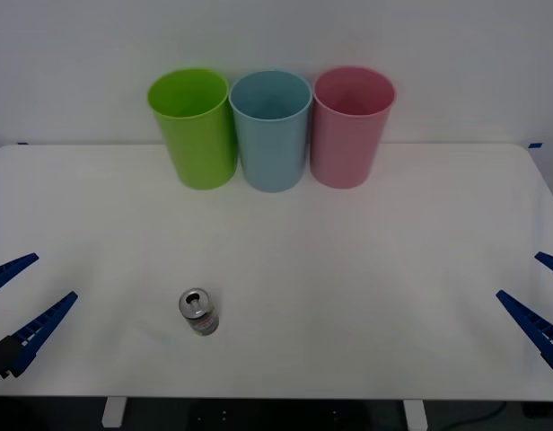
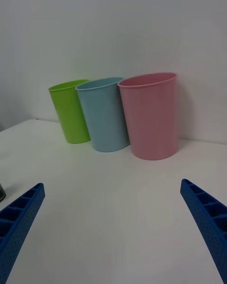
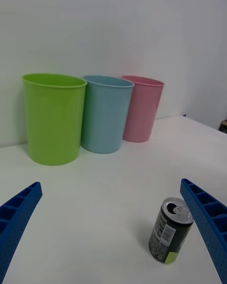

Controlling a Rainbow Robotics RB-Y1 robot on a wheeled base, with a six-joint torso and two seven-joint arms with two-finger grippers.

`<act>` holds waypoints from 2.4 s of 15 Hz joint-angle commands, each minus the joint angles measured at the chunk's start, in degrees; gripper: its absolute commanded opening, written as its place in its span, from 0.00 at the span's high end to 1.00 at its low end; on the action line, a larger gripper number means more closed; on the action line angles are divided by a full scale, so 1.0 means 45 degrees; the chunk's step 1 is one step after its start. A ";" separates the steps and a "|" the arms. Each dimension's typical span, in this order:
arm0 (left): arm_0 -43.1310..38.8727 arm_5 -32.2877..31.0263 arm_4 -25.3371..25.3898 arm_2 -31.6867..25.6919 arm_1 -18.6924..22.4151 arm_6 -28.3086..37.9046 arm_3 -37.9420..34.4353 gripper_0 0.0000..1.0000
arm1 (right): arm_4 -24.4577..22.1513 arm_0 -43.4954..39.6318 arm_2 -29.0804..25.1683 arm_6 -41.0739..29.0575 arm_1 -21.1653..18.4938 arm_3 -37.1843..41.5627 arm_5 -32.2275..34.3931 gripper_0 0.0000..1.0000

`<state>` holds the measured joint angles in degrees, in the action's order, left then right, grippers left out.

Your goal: Grasp the object on the table and drop it into the matching bin: aluminum can to the light blue bin, PET bottle to the pink bin.

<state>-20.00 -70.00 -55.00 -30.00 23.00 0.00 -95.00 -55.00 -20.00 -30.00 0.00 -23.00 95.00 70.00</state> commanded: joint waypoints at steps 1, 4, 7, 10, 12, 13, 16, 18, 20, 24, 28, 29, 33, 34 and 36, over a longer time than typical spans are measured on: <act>0.0000 0.0000 0.0000 0.0000 0.0000 0.0000 0.0000 0.00 | 0.0000 0.0000 0.0000 0.0000 0.0000 0.0000 0.0000 0.00; -0.0028 -0.0011 0.0230 0.0085 -0.0345 -0.0020 0.0174 0.00 | 0.0000 0.0000 0.0000 0.0000 0.0000 0.0000 0.0000 0.00; -0.0106 -0.0050 0.0289 0.0124 -0.0287 -0.0059 0.0174 0.00 | 0.0000 0.0000 0.0000 0.0000 0.0000 0.0000 0.0000 0.00; -0.0360 -0.0225 0.0289 0.0085 -0.0248 -0.0215 0.0154 0.00 | 0.0000 0.0000 0.0000 0.0000 0.0000 0.0000 0.0000 0.00; -0.0653 -0.0245 0.0289 0.0124 -0.0150 -0.0391 0.0154 0.00 | 0.0000 0.0000 0.0000 0.0000 0.0000 0.0000 0.0000 0.00; -0.0810 -0.0245 0.0230 0.0202 -0.0092 -0.0488 0.0154 0.00 | 0.0000 0.0000 0.0000 0.0000 0.0000 0.0000 0.0000 0.00; -0.1259 -0.0304 -0.0180 0.0280 -0.0013 -0.1250 0.0174 0.00 | 0.0000 0.0000 0.0000 0.0000 0.0000 0.0000 0.0000 0.00; -0.1493 -0.0362 -0.0454 0.0358 -0.0013 -0.1504 0.0154 0.00 | 0.0000 0.0000 0.0000 0.0000 0.0000 0.0000 0.0000 0.00; -0.1610 -0.0460 -0.0942 0.0378 0.0006 -0.1758 0.0154 0.00 | 0.0000 0.0000 0.0000 0.0000 0.0000 0.0000 0.0000 0.00; -0.1942 -0.0440 -0.1508 0.0905 0.0026 -0.2461 0.0174 0.00 | 0.0000 0.0000 0.0000 0.0000 0.0000 0.0000 0.0000 0.00; -0.2118 -0.0011 -0.1508 0.1784 0.0006 -0.2656 0.0193 0.00 | 0.0000 0.0000 0.0000 0.0000 0.0000 0.0000 0.0000 0.00; -0.2099 0.0126 -0.1508 0.1960 0.0006 -0.2676 0.0193 0.00 | 0.0000 0.0000 0.0000 0.0000 0.0000 0.0000 0.0000 0.00; -0.1767 0.0419 -0.1489 0.2585 -0.0365 -0.3145 0.0584 0.00 | 0.0000 0.0000 0.0000 0.0000 0.0000 0.0000 0.0000 0.00; -0.1493 0.0400 -0.1489 0.2702 -0.0502 -0.3633 0.0955 0.00 | 0.0000 0.0000 0.0000 0.0000 0.0000 0.0000 0.0000 0.00; -0.0810 0.0419 -0.1489 0.3053 -0.0580 -0.4355 0.1912 0.00 | 0.0000 0.0000 0.0000 0.0000 0.0000 0.0000 0.0000 0.00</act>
<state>-24.82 -68.14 -61.75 -16.95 20.50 -18.36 -88.01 -55.00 -20.00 -30.00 0.00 -23.00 95.00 70.00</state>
